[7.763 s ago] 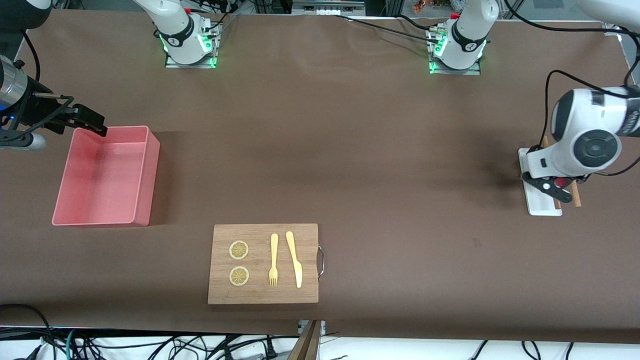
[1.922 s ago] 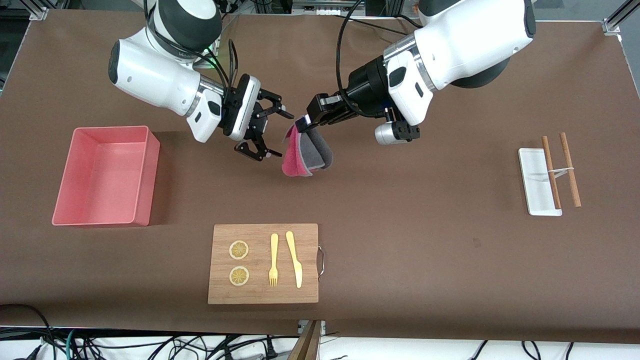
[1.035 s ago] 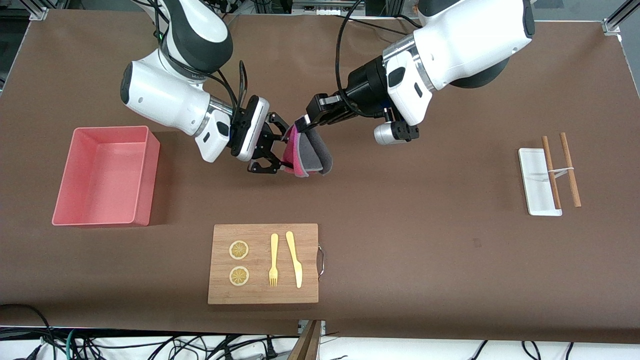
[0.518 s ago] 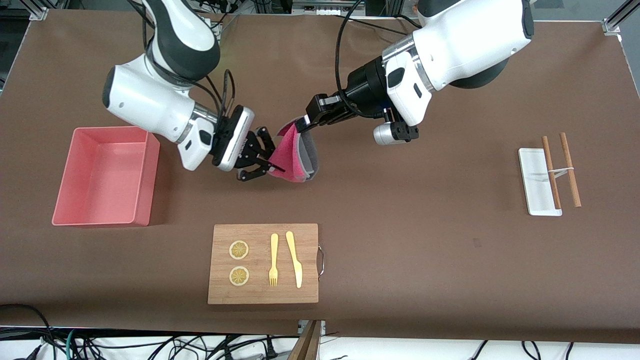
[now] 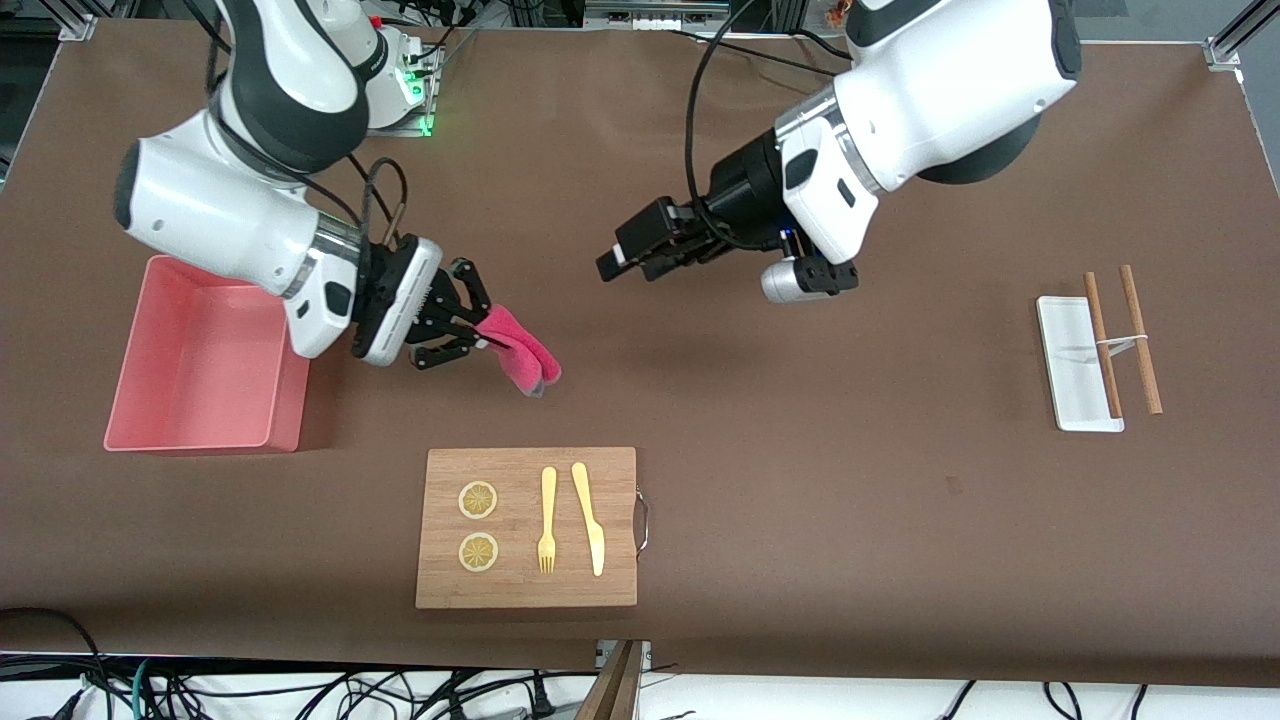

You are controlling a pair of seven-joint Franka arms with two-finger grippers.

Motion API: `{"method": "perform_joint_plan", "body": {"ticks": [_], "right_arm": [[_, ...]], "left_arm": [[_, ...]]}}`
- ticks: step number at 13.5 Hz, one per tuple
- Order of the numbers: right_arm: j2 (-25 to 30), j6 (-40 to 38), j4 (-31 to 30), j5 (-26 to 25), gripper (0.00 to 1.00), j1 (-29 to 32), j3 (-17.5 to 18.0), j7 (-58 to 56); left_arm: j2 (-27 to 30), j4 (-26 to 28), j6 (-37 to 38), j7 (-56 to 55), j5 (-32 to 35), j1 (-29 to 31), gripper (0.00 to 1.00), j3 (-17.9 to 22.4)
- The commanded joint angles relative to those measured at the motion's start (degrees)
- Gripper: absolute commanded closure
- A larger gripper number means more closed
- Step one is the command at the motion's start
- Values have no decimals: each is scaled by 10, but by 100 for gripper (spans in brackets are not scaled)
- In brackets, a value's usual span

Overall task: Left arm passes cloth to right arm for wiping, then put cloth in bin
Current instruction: 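Open the left gripper and return it to the dowel stand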

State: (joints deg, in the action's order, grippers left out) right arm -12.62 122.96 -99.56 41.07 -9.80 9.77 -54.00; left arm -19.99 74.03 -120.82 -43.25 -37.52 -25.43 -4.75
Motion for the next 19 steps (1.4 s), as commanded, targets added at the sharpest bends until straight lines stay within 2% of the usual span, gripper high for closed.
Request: {"method": "perform_joint_plan", "body": {"ticks": [1, 2, 4, 6, 8, 11, 13, 15, 19], "right_arm": [[26, -73, -6, -55, 100, 0, -46, 114], [31, -103, -6, -93, 100, 0, -64, 169], [40, -146, -5, -184, 100, 0, -79, 263], [48, -197, -5, -248, 100, 1, -83, 365], [52, -229, -5, -302, 100, 0, -83, 454], [50, -251, -14, -325, 100, 0, -83, 539], [50, -251, -40, -353, 100, 0, -84, 585], [50, -243, -69, -359, 100, 1, -92, 601], [44, -134, -147, -360, 100, 1, -96, 610]], "left_arm": [[10, 2, 100, 58, 93, 55, 0, -2], [9, 1, 130, 106, 113, 77, 0, -1], [3, 6, 187, 230, 147, 131, 0, 0], [-1, 23, 233, 334, 230, 156, 0, -1], [-4, 44, 247, 360, 311, 162, 0, 0], [-6, 48, 326, 412, 463, 189, 0, 0], [-8, 58, 341, 474, 476, 241, 0, -1], [-6, 59, 342, 521, 476, 267, 0, -1], [11, 54, 345, 526, 468, 274, 0, -4]]}}
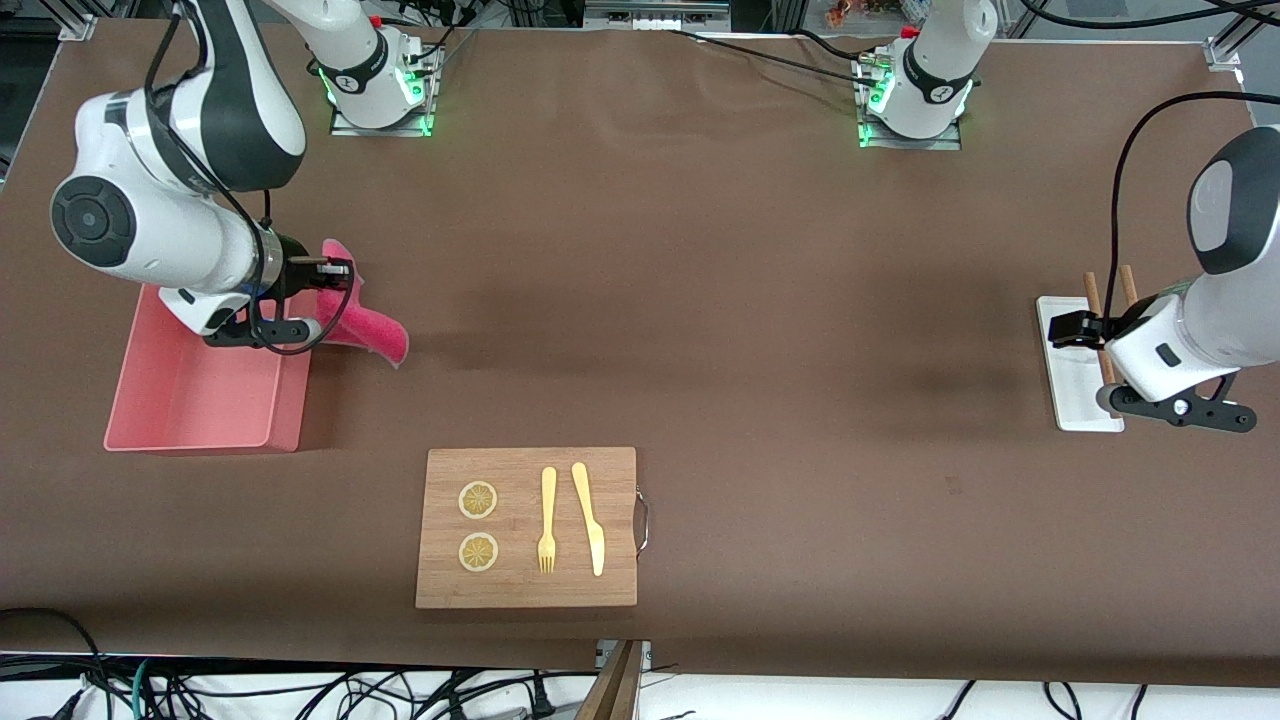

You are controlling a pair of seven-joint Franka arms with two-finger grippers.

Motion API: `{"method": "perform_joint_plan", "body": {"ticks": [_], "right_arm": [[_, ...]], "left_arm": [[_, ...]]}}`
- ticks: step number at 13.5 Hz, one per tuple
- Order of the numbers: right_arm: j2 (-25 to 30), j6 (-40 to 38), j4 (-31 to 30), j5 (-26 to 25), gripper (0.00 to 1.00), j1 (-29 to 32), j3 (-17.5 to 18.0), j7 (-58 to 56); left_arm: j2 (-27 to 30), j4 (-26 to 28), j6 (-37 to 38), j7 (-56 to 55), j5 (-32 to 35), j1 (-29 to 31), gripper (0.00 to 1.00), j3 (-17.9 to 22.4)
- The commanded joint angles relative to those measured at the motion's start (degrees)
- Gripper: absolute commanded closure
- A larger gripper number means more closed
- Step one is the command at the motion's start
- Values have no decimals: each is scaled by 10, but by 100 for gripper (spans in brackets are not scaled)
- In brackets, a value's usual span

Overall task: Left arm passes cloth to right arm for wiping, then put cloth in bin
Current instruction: 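Carry the cloth with the right gripper over the pink bin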

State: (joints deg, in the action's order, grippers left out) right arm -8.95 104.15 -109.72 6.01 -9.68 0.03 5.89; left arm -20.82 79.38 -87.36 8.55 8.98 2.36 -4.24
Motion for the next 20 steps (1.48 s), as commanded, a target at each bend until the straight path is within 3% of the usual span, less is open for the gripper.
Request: {"method": "perform_joint_plan", "body": {"ticks": [1, 4, 11, 13, 16, 20], "right_arm": [[2, 92, -67, -9, 100, 0, 1, 8], [-25, 181, -108, -9, 100, 2, -8, -21], [-107, 264, -96, -7, 100, 8, -35, -60], [-125, 269, -81, -1, 100, 3, -34, -53], [-143, 267, -48, 4, 100, -26, -34, -30], [-143, 263, -38, 58, 100, -72, -34, -19]], "left_arm": [[23, -4, 10, 7, 3, -6, 0, -12], [25, -26, 5, 8, -22, -10, 0, -15], [21, -73, -2, 7, -74, -16, 0, -14], [73, -22, -38, 5, -72, -31, 0, -13], [215, 192, -181, 0, -72, -28, 0, -13], [225, 195, -127, -2, -71, -19, 0, -14]]}}
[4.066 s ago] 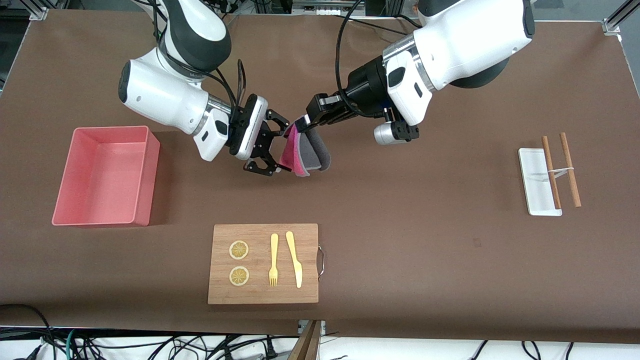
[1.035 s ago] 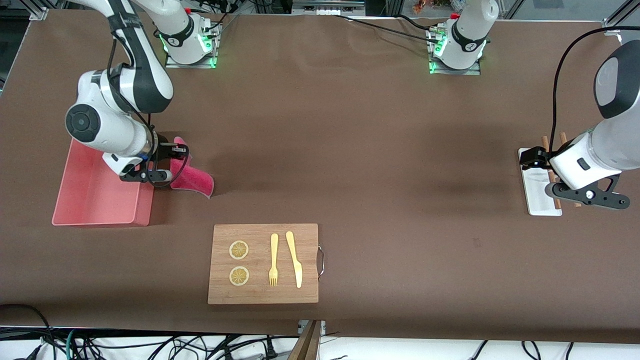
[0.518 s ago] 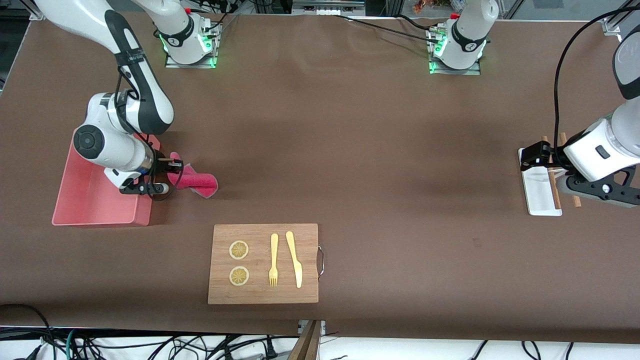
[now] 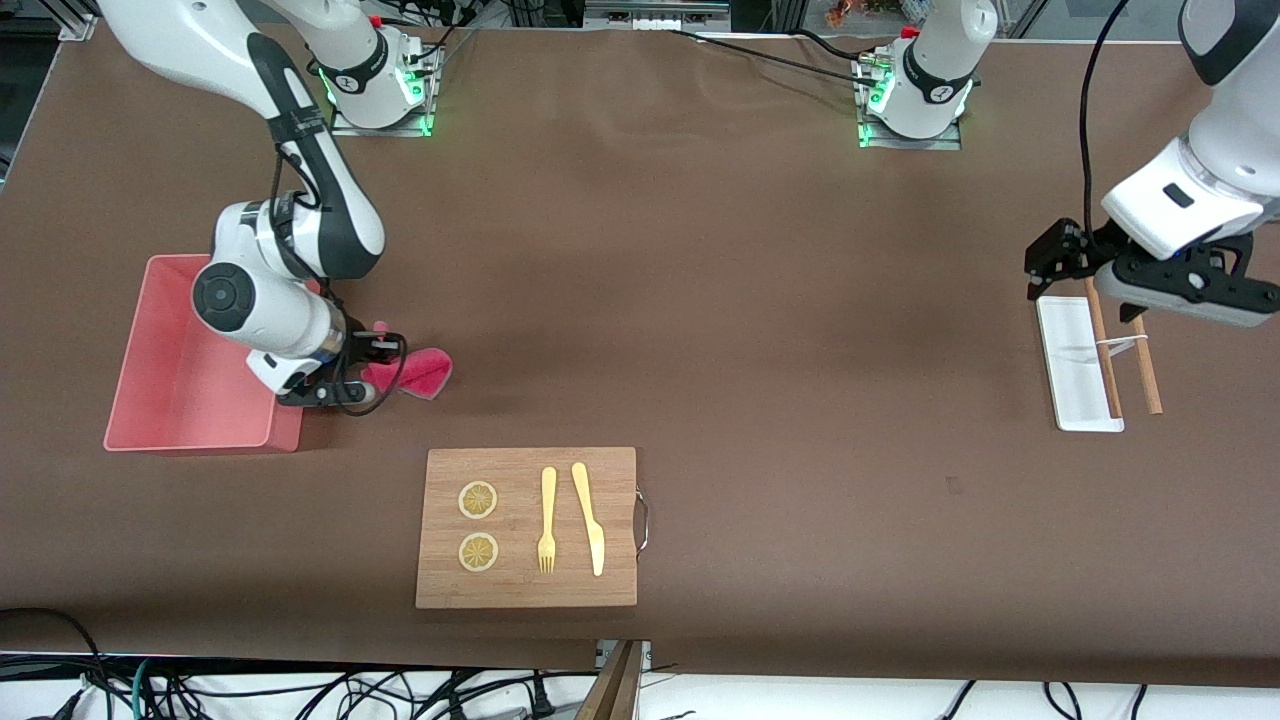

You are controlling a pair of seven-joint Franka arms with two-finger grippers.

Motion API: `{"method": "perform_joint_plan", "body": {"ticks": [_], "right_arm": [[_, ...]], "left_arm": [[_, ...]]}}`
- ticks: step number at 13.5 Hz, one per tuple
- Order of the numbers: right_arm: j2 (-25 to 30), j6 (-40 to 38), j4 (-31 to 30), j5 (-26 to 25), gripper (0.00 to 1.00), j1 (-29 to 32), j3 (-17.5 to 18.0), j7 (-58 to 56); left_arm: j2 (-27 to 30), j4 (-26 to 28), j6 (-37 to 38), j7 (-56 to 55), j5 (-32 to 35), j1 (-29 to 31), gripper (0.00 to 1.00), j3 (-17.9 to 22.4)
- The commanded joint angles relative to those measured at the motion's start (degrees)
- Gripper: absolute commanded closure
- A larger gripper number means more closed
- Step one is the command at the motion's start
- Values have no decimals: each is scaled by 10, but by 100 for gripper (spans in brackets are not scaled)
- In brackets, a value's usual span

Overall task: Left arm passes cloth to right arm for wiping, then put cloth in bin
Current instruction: 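Carry the cloth with the right gripper over the pink bin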

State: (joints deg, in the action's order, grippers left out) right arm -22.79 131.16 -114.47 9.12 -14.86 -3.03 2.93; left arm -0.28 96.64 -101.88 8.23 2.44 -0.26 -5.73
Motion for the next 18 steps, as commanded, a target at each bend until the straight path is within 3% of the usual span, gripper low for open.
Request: {"method": "perform_joint_plan", "body": {"ticks": [1, 9, 18], "right_arm": [[-8, -6, 10, 32, 100, -29, -3, 13], [-54, -8, 104, 49, 100, -130, 5, 226], [-86, -80, 233, 67, 100, -125, 98, 472]], "left_arm": [[22, 18, 54, 1, -4, 9, 0, 2], [23, 3, 72, 2, -6, 10, 0, 4], [23, 1, 73, 2, -6, 9, 0, 1]]}}
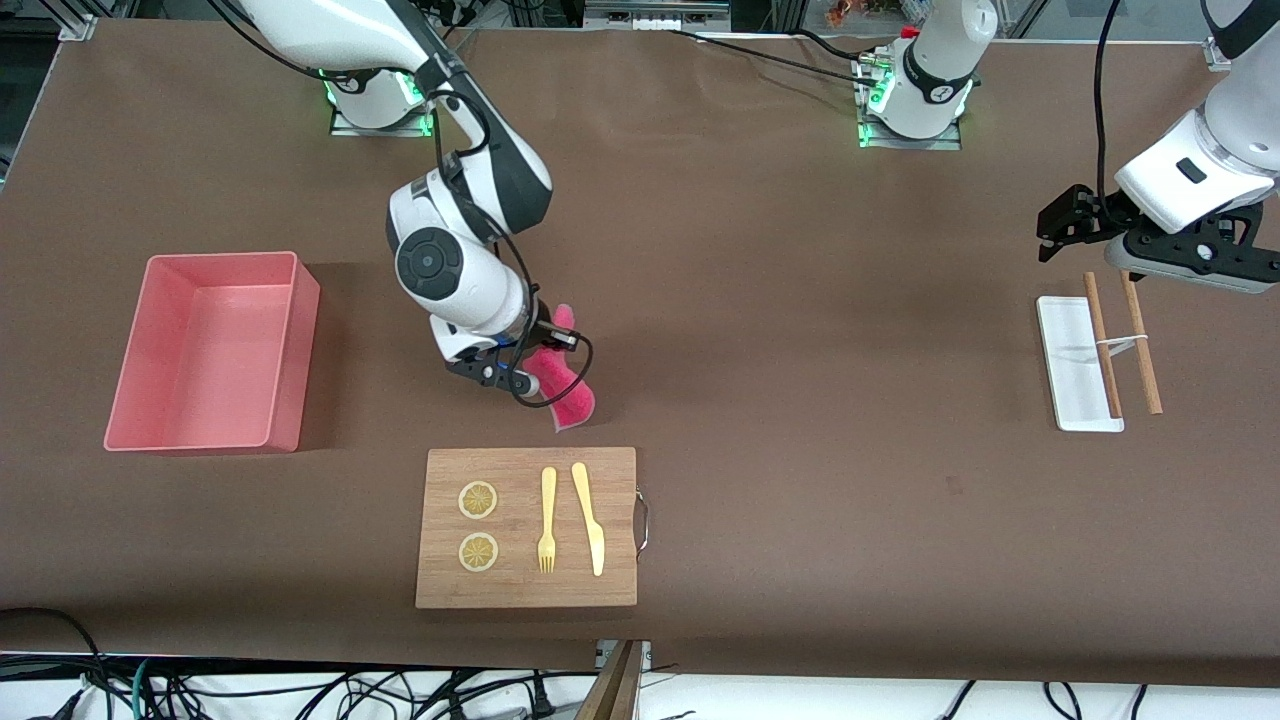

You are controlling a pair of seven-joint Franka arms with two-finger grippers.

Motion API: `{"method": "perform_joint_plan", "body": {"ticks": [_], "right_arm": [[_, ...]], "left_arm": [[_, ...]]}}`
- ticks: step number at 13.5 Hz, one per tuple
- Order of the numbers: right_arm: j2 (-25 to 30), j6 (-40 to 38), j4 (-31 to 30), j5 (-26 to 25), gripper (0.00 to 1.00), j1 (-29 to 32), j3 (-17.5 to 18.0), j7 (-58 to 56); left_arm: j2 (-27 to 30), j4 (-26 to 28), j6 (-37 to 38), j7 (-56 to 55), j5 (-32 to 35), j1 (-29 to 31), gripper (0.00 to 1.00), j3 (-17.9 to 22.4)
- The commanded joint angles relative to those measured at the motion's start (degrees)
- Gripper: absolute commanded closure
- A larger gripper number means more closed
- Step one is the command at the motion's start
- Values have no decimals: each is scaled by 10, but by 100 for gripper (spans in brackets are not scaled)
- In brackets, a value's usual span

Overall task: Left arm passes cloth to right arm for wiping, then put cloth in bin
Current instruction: 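Carry the cloth with the right gripper over the pink bin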

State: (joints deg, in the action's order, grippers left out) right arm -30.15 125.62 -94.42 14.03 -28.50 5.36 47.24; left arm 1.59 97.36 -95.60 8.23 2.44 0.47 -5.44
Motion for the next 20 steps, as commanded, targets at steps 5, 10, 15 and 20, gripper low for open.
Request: {"method": "perform_joint_plan", "body": {"ticks": [5, 10, 15, 20], "right_arm": [[-11, -101, 25, 10, 100, 106, 9, -55], [-16, -106, -25, 11, 100, 186, -47, -260], [-27, -98, -33, -29, 100, 245, -86, -447], [19, -109, -30, -98, 100, 247, -118, -541]], "left_arm": [[3, -7, 11, 9, -6, 1, 0, -2], [-5, -19, 14, 7, -5, 0, 0, -2], [-5, -20, 14, 7, -5, 0, 0, -1], [-5, -19, 14, 7, -5, 0, 0, -2]]}}
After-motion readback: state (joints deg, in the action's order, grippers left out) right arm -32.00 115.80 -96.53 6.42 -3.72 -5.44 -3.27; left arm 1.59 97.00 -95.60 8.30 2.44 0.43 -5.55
